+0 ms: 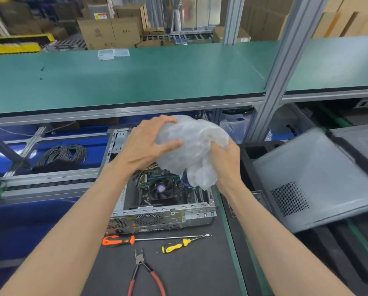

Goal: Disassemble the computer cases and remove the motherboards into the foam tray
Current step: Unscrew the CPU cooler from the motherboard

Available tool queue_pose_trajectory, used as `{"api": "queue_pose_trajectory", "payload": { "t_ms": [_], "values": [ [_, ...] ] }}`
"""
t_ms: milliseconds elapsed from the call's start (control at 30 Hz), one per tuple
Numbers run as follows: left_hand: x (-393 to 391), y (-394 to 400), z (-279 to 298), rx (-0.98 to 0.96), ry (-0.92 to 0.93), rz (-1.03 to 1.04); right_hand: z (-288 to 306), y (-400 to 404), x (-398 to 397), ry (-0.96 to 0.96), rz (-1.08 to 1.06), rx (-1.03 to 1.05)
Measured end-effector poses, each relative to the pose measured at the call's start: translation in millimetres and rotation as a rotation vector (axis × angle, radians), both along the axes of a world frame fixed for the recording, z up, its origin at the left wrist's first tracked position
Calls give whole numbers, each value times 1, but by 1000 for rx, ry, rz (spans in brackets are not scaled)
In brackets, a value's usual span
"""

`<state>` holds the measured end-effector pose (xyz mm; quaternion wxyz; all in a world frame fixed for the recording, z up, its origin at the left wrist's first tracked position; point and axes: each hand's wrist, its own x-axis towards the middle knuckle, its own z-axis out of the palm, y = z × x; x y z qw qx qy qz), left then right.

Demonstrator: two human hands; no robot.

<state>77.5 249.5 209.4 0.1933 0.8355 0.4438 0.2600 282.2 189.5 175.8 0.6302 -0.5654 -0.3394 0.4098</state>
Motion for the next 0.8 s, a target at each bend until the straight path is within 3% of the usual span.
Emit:
{"api": "queue_pose_trajectory", "payload": {
  "t_ms": [133,233,400,500,567,633,700,800],
  "values": [
    [48,-2,-6,-162,-289,-67,21,-7,25,486,138,121],
    [108,-11,-18,-136,-262,-121,28,-20,33,746,290,117],
    [189,-31,-38,-199,-293,7,30,-40,76,528,271,137],
    [225,-47,-50,-152,-128,-89,22,-51,112,536,158,121],
    [241,-56,-58,-13,96,-159,16,-60,139,647,162,96],
    [261,-61,-69,98,293,-225,7,-65,165,628,127,63],
    [275,-61,-76,91,380,-329,-3,-65,185,411,-19,14],
    [286,-57,-83,-166,323,-515,-26,-64,222,108,-269,-91]
  ]
}}
